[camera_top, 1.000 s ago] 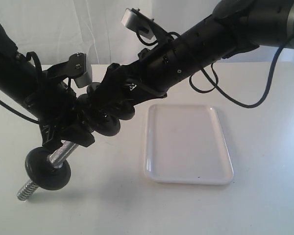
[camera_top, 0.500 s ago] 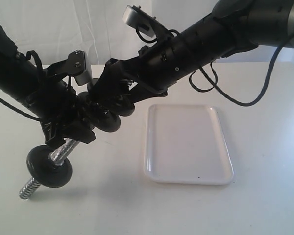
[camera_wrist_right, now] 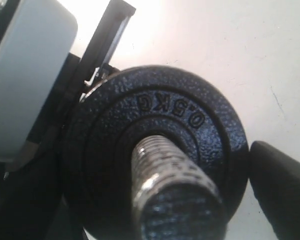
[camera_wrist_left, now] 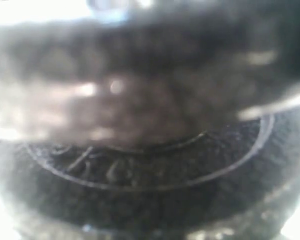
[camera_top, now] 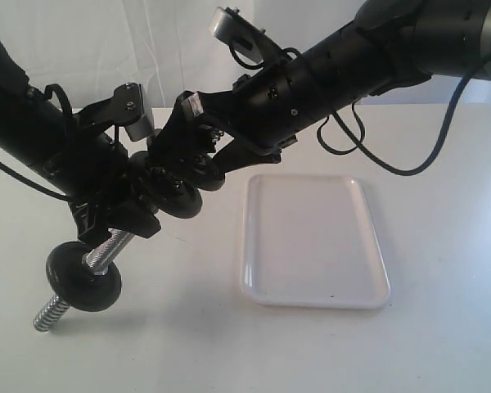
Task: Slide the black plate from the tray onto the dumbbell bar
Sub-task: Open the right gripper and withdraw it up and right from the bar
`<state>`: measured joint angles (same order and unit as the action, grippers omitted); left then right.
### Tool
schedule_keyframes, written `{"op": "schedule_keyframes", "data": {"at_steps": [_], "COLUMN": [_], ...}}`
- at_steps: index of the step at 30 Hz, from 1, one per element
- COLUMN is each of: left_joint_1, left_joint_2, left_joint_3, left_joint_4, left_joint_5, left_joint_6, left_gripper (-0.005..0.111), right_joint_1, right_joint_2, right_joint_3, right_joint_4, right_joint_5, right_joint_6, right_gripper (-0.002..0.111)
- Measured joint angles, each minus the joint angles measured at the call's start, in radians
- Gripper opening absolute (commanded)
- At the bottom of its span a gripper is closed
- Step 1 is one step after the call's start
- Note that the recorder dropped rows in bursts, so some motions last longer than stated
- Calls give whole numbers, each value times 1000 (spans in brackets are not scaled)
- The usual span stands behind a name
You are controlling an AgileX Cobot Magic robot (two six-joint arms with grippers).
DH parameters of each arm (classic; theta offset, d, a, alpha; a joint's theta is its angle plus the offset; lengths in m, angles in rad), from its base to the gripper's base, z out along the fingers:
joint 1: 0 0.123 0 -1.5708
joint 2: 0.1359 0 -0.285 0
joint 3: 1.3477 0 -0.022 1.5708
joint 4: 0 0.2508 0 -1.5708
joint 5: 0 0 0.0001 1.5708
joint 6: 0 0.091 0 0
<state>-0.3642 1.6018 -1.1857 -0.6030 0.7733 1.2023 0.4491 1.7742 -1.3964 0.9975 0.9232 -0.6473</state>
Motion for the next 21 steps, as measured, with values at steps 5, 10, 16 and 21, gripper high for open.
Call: {"op": "schedule_keyframes", "data": {"at_steps": [5,10,16,21], "left_joint_1": [0,0,-2,-6], "left_joint_2": [0,0,2,2], "left_joint_3": [0,0,1,1], "left_joint_4": [0,0,22,88], "left_joint_5": [0,2,34,75], "left_joint_6": [0,0,8,19], "left_gripper": [0,0,0,0], "right_joint_1": [0,0,0,-2], "right_joint_2": [0,0,-5,-5], "right_joint_3": [0,0,-5,-5], "right_joint_4": [-6,-9,2,8], "right_joint_5": [0,2,-50,-90], "right_joint_6": [0,0,0,20], "right_gripper": [91,91,91,91]}}
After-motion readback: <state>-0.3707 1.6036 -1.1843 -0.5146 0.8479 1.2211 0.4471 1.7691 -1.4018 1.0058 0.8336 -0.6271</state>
